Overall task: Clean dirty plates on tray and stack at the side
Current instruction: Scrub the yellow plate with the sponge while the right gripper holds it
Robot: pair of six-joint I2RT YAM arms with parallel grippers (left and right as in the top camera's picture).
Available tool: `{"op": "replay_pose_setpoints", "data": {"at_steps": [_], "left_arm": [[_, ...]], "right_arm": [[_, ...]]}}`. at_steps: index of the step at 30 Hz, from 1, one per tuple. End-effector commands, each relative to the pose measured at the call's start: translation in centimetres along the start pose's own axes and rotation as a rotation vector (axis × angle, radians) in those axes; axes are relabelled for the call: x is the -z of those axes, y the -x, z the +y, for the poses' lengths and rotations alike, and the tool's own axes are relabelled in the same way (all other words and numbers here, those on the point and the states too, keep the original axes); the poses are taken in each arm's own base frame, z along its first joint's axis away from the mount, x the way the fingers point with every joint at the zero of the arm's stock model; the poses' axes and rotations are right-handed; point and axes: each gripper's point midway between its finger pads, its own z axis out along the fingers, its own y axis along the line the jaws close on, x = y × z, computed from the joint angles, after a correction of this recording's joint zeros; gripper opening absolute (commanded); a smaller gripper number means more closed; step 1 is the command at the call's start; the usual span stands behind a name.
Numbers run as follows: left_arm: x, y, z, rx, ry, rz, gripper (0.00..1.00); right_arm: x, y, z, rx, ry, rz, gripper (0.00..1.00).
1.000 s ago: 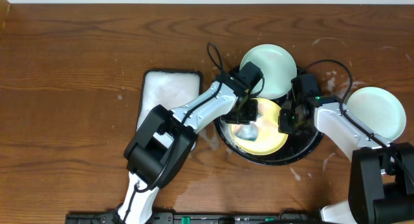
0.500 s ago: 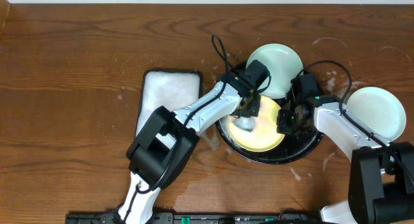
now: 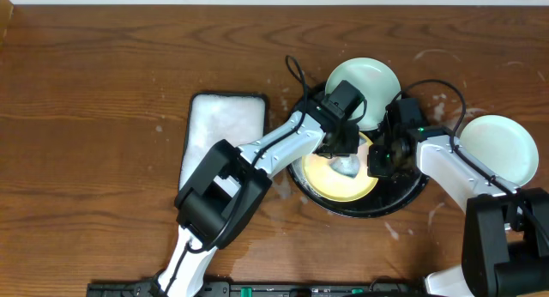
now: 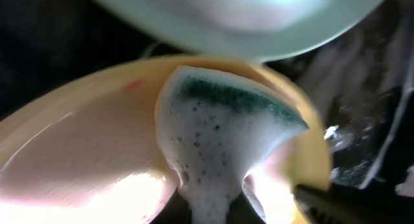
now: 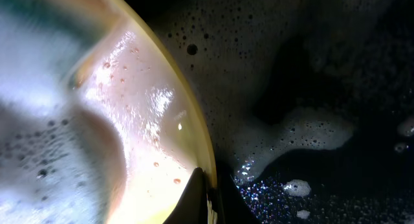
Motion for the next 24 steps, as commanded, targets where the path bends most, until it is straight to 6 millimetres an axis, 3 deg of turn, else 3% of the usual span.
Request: {"op": "replay_pose_setpoints", "data": {"at_steps": [1,5,9,11,14,19,24], "left_arm": [[-1.5,-1.7,5.6,0.045,0.214,0.056,0.08],[0.8,-1.9,10.9,0.091,0.436,0.065,0.08],[3.2,-1.6,13.8,0.128,0.554,0.083,0.08],[3.4,-1.2,14.0,0.143,0.547,0.081,0.08],[2.5,-0.6,12.7,0.152,0.465,0.071,0.08],[-0.6,0.7,7.6,0.133,0.204,0.049,0.08],[-3.4,-0.1,4.9,0.18,0.053,0.106,0.08]], "right_arm": [[-1.6,-1.7,-1.4,0.035,-0.073,0.07,0.01],[-1.6,-1.8,-1.4,0.035,-0.074,0.073,0.01],[-1.6,-1.8,-1.4,0.035,-0.074,0.072,0.01],[-1.6,-1.8,-1.4,0.035,-0.074,0.073,0.01],[-1.6,-1.8,-1.5,0.035,-0.077,0.072,0.01],[-1.6,-1.7,-1.5,0.035,-0.077,0.069,0.01],[-1.6,-1.7,-1.4,0.036,-0.076,0.067,0.01]]}}
